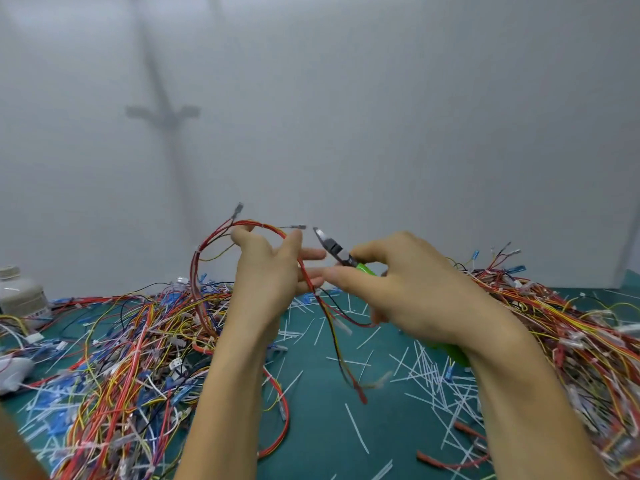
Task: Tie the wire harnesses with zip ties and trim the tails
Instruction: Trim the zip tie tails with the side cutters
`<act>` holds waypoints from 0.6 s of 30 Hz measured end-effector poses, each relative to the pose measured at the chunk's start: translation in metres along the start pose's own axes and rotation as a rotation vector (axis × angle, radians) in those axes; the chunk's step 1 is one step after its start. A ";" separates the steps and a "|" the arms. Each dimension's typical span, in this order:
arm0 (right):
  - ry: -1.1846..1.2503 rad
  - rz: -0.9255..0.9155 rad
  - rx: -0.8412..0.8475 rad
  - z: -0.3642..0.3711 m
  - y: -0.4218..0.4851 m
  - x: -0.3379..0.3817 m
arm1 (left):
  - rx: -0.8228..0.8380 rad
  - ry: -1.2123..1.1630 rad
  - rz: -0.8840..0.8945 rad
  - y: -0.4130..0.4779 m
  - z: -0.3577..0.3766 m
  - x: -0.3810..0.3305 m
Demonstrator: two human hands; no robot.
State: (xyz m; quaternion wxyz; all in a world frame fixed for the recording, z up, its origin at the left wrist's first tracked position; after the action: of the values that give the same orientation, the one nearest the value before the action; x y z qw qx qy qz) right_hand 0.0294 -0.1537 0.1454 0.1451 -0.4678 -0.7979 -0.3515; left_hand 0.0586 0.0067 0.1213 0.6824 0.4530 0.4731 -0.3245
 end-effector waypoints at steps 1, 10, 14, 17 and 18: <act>0.046 0.007 0.023 -0.001 0.000 -0.001 | 0.054 -0.006 -0.033 -0.002 0.001 -0.001; 0.275 0.086 0.195 -0.003 -0.005 -0.015 | 0.366 -0.028 -0.163 -0.010 -0.006 -0.006; 0.214 0.090 0.222 -0.003 -0.008 -0.013 | 0.475 0.123 -0.151 -0.016 -0.005 -0.005; 0.157 0.106 0.197 -0.001 -0.007 -0.012 | 0.522 0.182 -0.125 -0.020 -0.003 -0.006; 0.175 0.111 0.175 -0.001 -0.006 -0.012 | 0.521 0.189 -0.116 -0.020 -0.001 -0.006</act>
State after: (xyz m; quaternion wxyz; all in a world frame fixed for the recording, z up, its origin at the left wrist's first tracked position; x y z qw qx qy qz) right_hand 0.0306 -0.1641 0.1370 0.2737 -0.4640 -0.7828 -0.3115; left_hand 0.0392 0.0003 0.1204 0.4763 0.6134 0.4603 -0.4301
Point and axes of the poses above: each hand's wrist, its own y-axis towards the middle knuckle, its own z-axis out of the palm, x = y × z, the point moved 4 cm from there along y, towards the middle knuckle, and after that the axes turned 5 degrees about -x, right-handed, at the moved point
